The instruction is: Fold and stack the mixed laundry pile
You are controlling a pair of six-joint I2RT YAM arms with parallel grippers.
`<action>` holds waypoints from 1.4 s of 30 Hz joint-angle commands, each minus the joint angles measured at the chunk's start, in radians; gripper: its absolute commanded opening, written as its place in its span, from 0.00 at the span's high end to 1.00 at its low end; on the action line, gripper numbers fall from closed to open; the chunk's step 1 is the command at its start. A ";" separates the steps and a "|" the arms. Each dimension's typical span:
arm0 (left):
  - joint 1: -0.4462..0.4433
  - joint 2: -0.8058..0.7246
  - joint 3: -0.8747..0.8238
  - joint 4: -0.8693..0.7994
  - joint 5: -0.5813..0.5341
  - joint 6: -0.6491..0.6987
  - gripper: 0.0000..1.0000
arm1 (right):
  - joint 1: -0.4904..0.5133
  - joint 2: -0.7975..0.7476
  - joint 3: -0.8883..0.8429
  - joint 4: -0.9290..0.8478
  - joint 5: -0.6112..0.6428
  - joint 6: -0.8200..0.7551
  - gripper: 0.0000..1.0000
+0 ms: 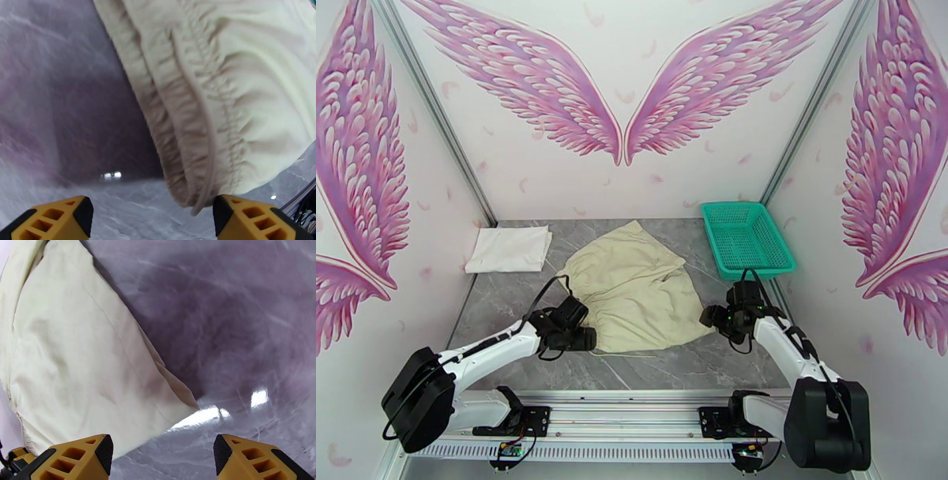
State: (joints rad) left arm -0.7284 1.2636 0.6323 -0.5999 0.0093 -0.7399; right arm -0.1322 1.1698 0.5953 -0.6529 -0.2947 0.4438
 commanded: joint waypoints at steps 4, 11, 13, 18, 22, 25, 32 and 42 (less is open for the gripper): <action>-0.014 0.012 -0.078 0.245 0.107 -0.114 0.13 | -0.042 0.015 -0.077 0.140 -0.165 0.101 0.29; -0.043 0.070 -0.069 0.353 0.103 -0.145 0.15 | -0.042 0.076 -0.089 0.206 -0.104 0.096 0.38; -0.046 0.094 -0.059 0.368 0.109 -0.142 0.23 | -0.042 0.122 -0.076 0.241 -0.110 0.099 0.46; -0.056 0.107 -0.037 0.366 0.100 -0.134 0.46 | -0.040 0.176 -0.060 0.285 -0.143 0.100 0.68; -0.056 0.078 0.001 0.350 0.109 -0.104 0.61 | -0.040 0.149 -0.040 0.272 -0.136 0.096 0.85; -0.055 0.070 0.037 0.348 0.130 -0.079 0.66 | -0.040 0.139 -0.013 0.259 -0.150 0.096 0.93; -0.042 0.056 0.112 0.131 0.045 -0.060 0.74 | -0.040 0.095 0.037 0.194 -0.142 0.092 1.00; -0.013 -0.034 0.150 0.034 0.038 -0.026 1.00 | -0.027 0.063 0.122 0.123 -0.156 0.091 1.00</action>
State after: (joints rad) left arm -0.7570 1.2716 0.7258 -0.5323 0.0589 -0.7841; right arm -0.1734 1.2598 0.6582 -0.4957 -0.4355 0.5312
